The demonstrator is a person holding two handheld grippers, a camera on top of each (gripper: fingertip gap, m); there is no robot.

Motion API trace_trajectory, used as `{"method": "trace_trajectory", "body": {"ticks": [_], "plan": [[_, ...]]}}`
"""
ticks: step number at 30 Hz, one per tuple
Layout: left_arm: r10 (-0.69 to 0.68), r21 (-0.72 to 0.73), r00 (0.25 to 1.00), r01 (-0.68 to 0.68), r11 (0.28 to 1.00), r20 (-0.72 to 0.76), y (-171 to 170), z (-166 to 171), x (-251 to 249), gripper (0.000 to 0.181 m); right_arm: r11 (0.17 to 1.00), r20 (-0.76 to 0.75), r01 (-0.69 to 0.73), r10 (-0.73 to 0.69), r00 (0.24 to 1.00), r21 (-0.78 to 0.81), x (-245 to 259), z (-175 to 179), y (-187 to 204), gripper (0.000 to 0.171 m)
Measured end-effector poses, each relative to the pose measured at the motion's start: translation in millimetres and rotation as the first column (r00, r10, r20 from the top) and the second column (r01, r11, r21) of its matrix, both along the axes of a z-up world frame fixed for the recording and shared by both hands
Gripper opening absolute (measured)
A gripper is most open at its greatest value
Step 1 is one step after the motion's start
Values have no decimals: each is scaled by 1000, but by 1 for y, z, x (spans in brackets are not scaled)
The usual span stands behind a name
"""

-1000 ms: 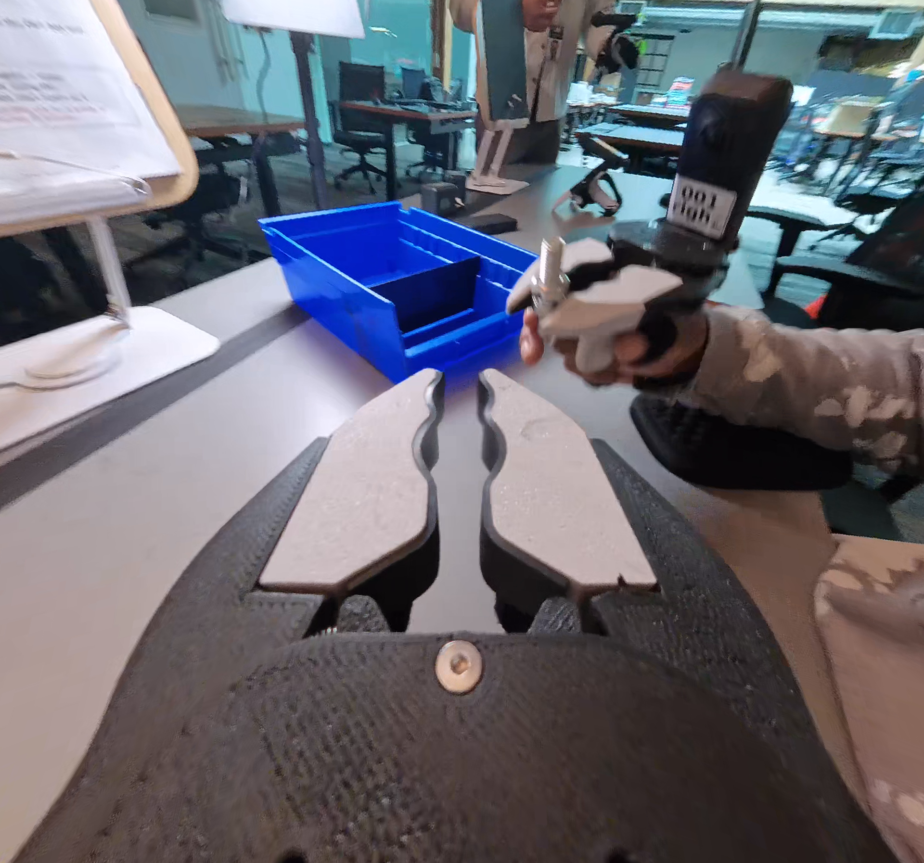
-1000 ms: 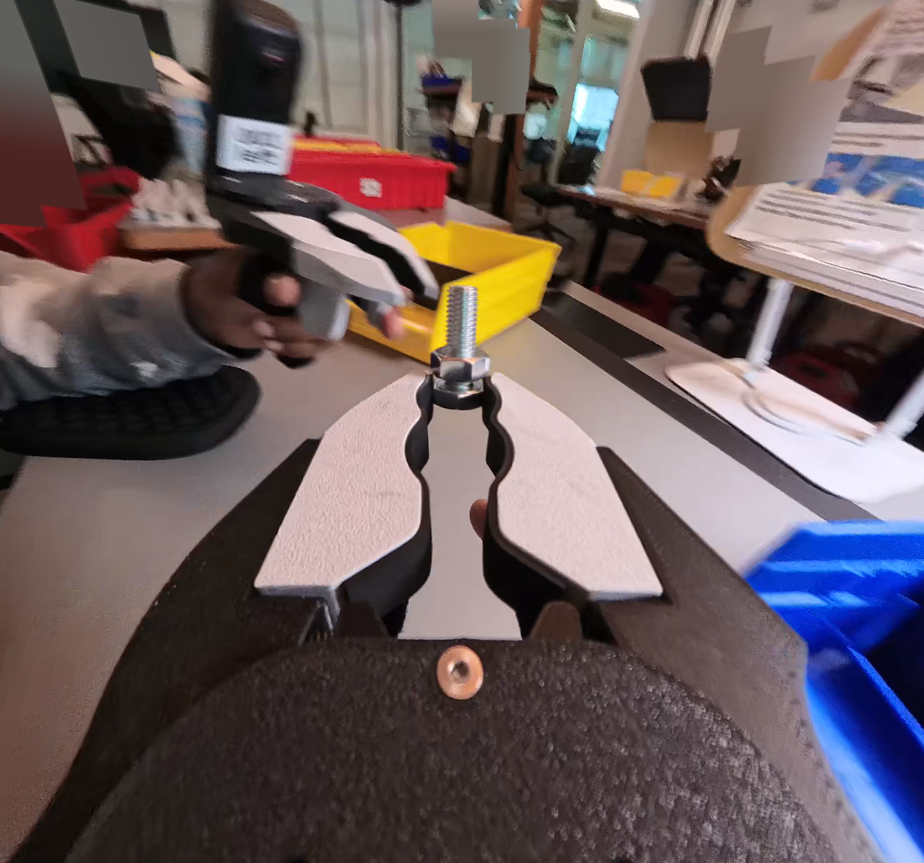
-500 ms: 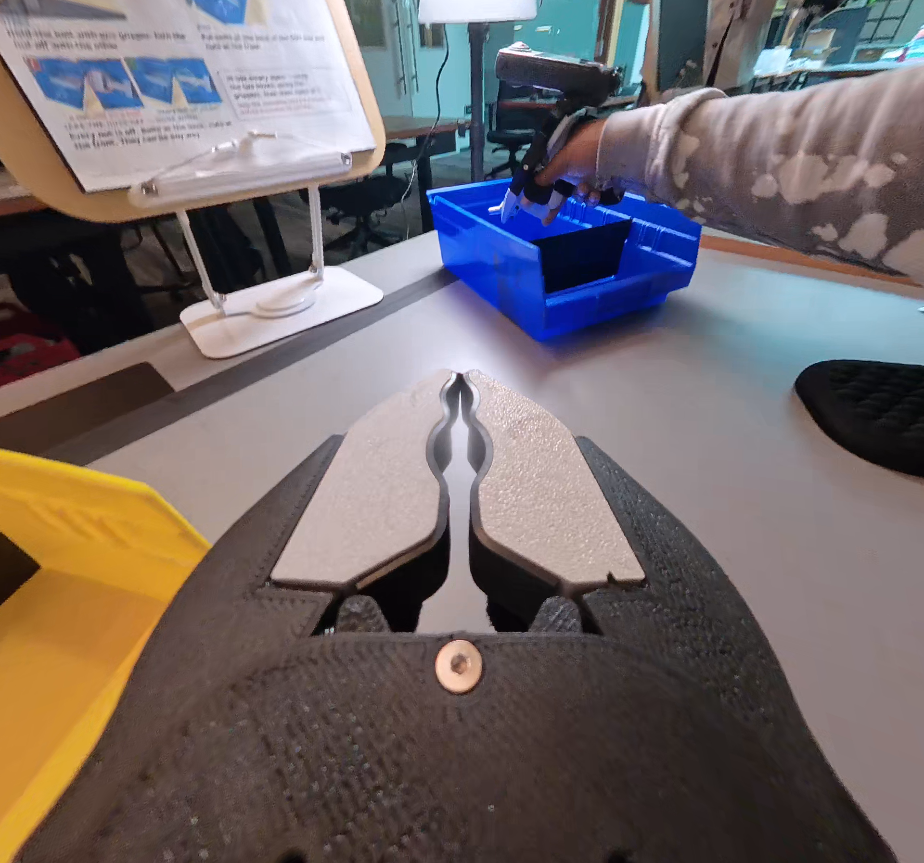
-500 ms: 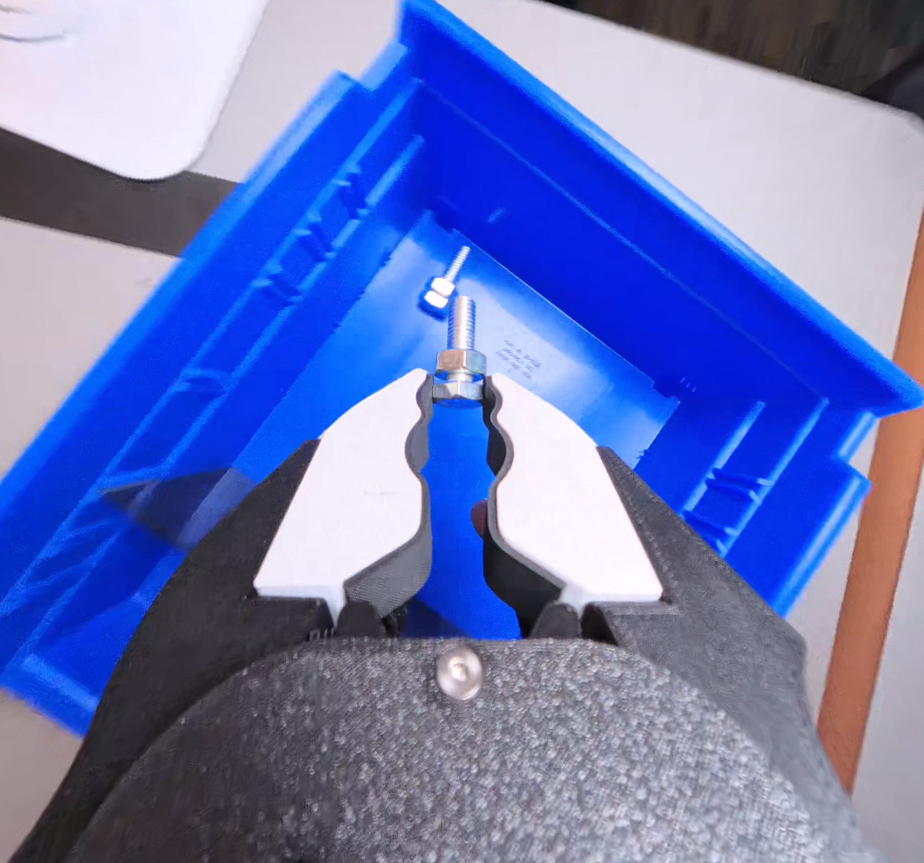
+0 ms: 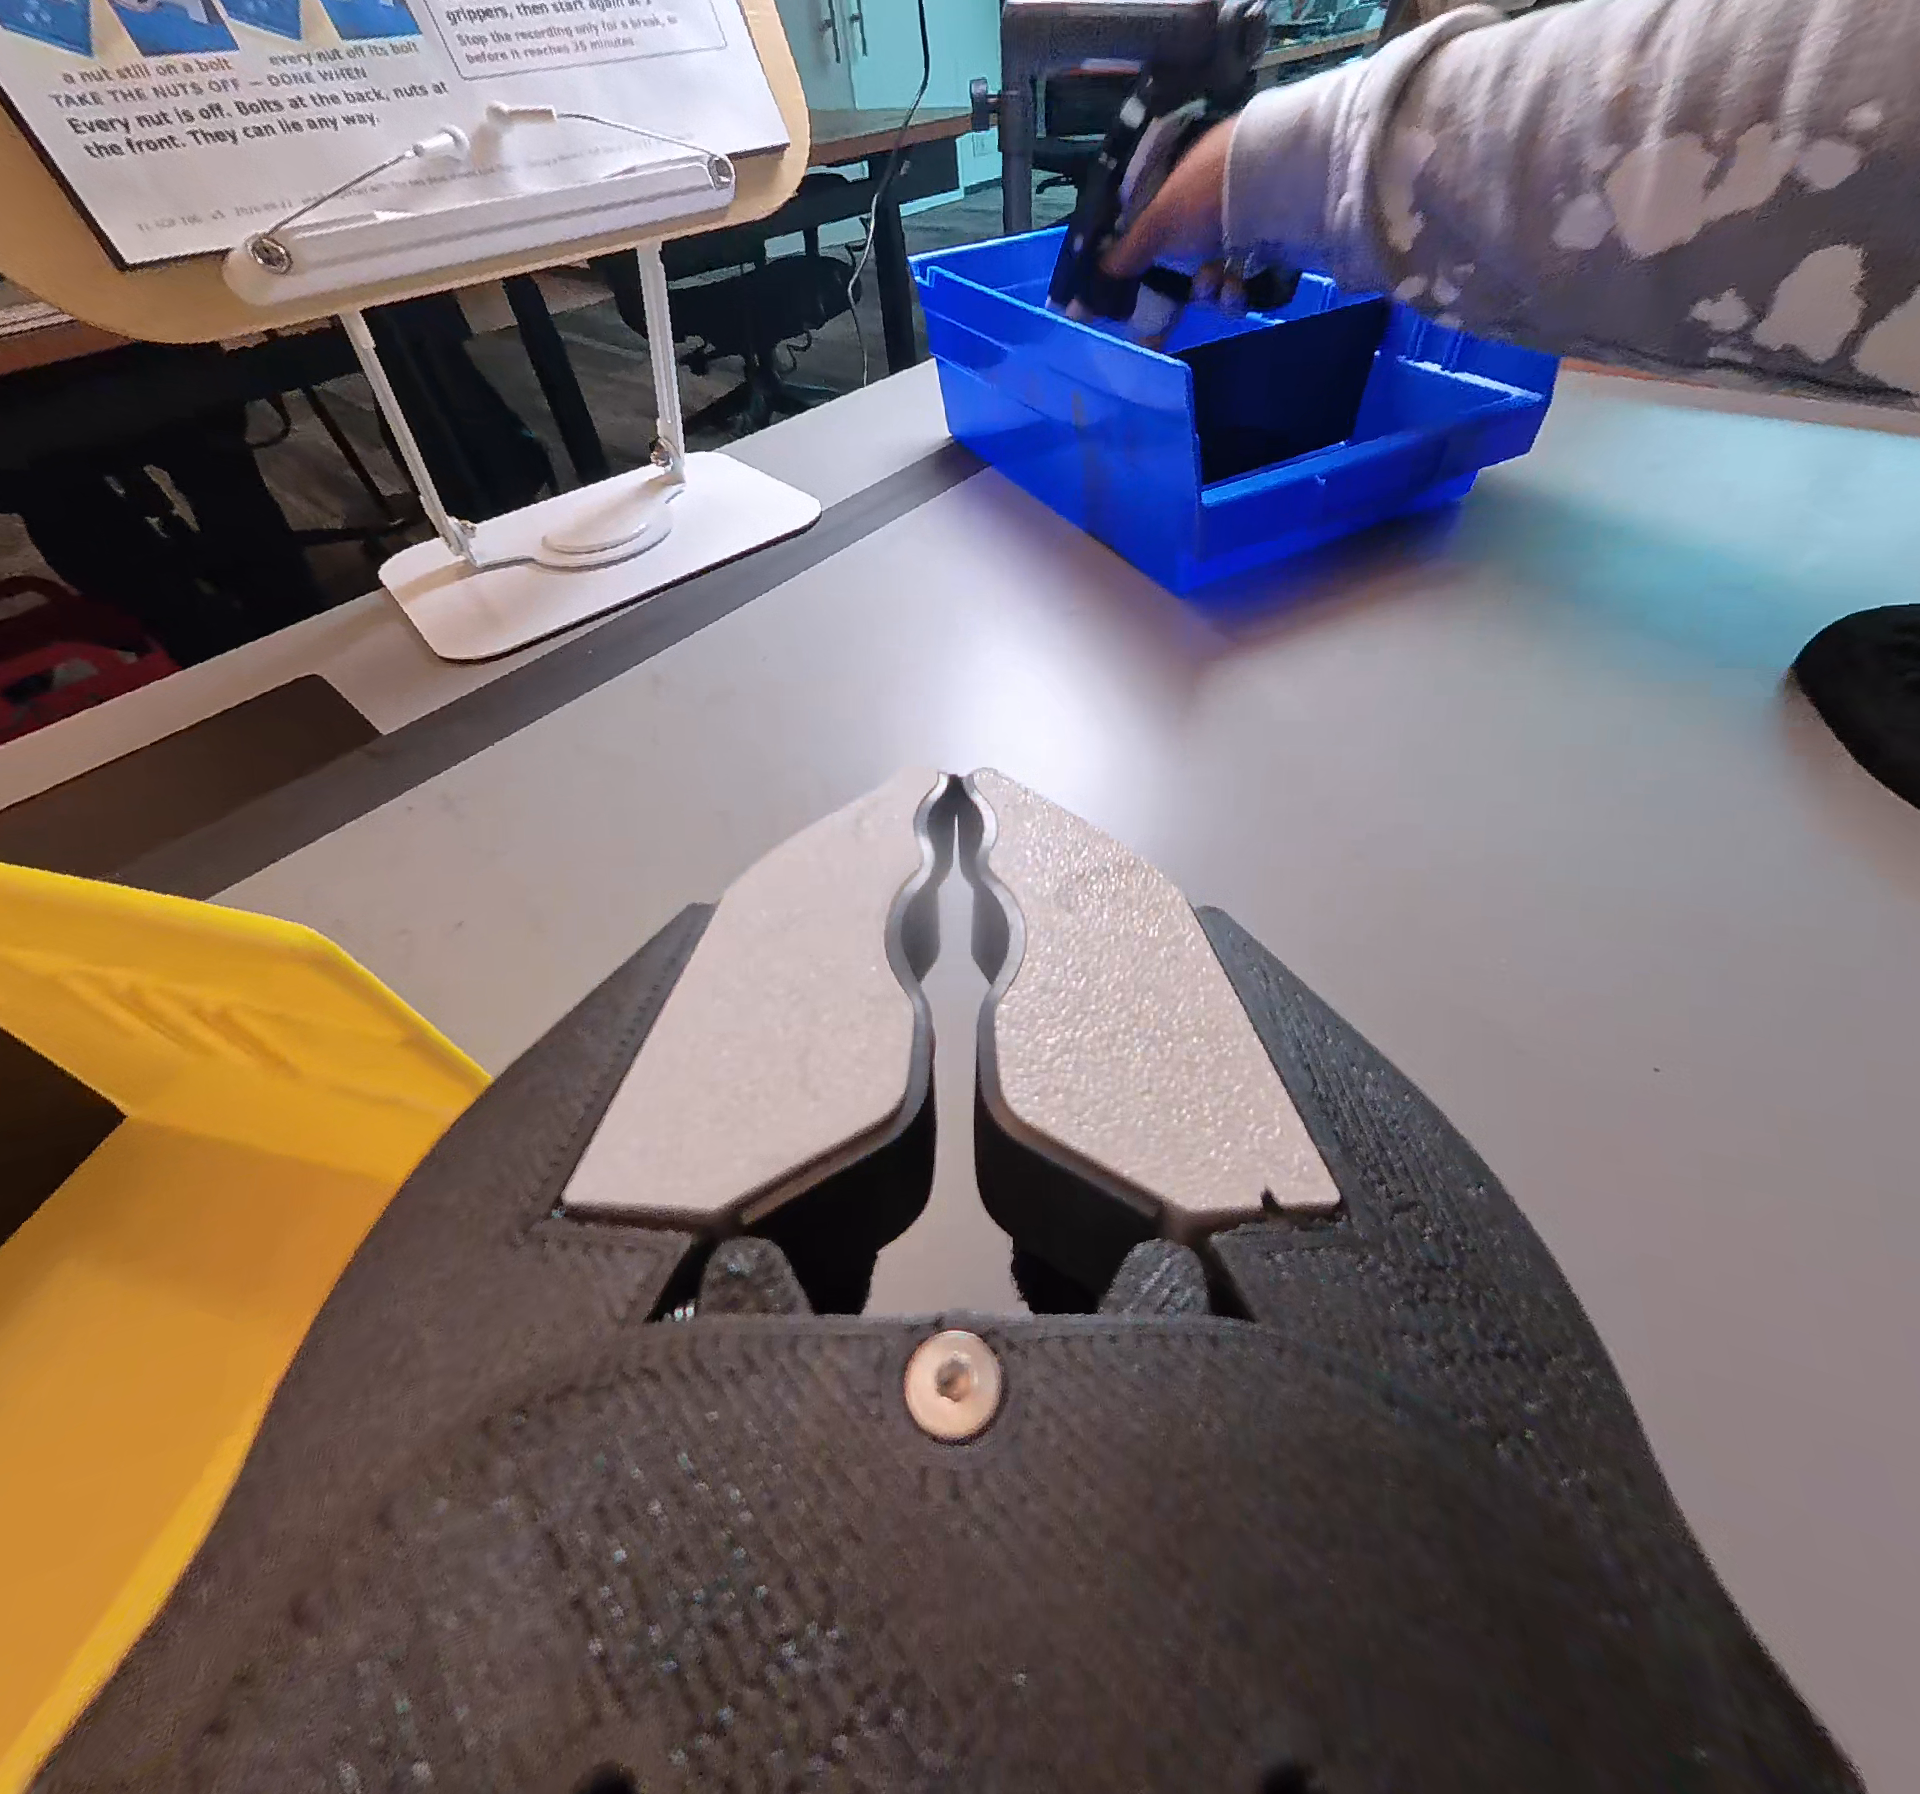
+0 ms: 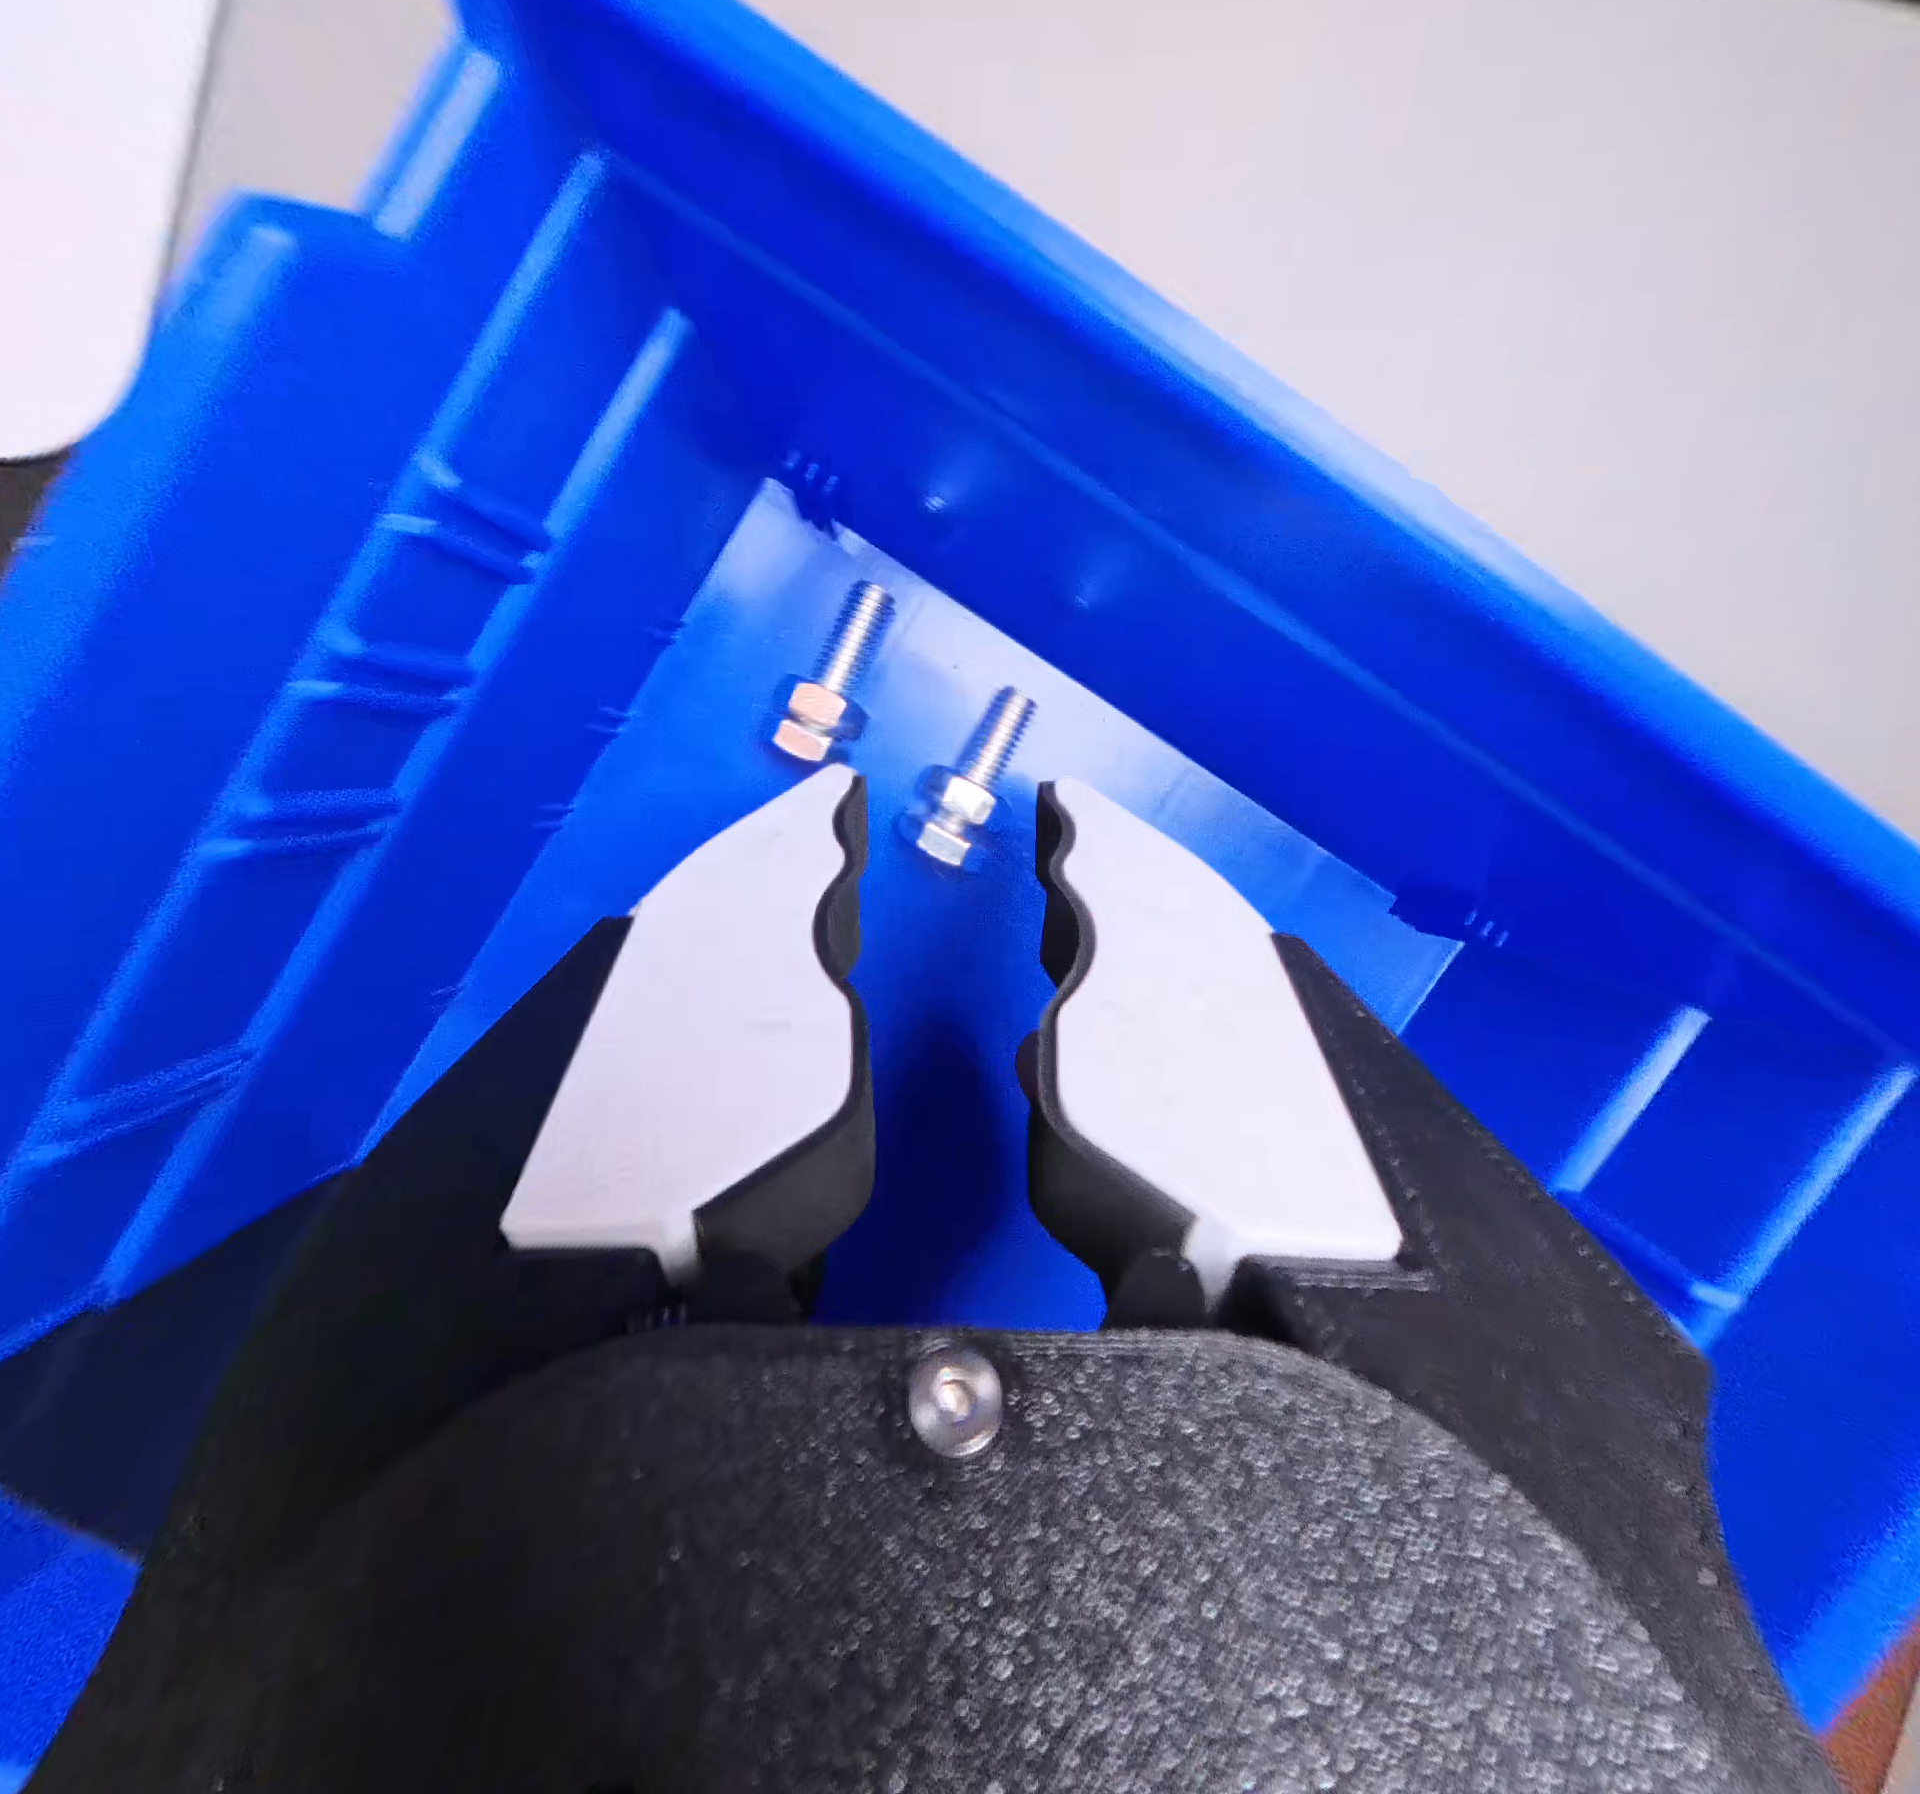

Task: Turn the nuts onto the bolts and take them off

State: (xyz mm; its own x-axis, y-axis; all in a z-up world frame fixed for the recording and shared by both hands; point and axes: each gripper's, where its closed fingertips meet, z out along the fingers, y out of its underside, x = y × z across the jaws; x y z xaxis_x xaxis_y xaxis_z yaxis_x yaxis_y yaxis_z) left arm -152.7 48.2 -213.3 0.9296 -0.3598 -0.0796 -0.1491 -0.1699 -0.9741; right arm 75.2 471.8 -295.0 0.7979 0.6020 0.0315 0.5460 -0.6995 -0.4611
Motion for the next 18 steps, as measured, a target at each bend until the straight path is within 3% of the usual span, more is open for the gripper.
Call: {"method": "trace_trajectory", "body": {"ticks": [4, 7, 9, 14, 18], "plan": [[49, 22, 999, -48, 999, -17, 0, 6, -10, 0, 969, -194, -121, 163, 967, 214, -21, 75, -26, 32], [107, 56, 994, -107, 993, 10, -3, 22, -30, 0, 869, -385, -207, 398, 832, 450, -42, 151, -98, 30], [156, 86, 988, -157, 984, 22, -6, 40, -51, 0, 793, -397, -271, 529, 750, 545, -42, 173, -162, 31], [302, 46, 953, -303, 952, 26, -18, 88, -135, 5, 705, -424, -349, 672, 607, 618, -27, 153, -298, 27], [434, -113, 895, -444, 889, -104, -7, 102, -224, 17, 674, -432, -342, 705, 563, 655, -18, 119, -350, 9]]}}
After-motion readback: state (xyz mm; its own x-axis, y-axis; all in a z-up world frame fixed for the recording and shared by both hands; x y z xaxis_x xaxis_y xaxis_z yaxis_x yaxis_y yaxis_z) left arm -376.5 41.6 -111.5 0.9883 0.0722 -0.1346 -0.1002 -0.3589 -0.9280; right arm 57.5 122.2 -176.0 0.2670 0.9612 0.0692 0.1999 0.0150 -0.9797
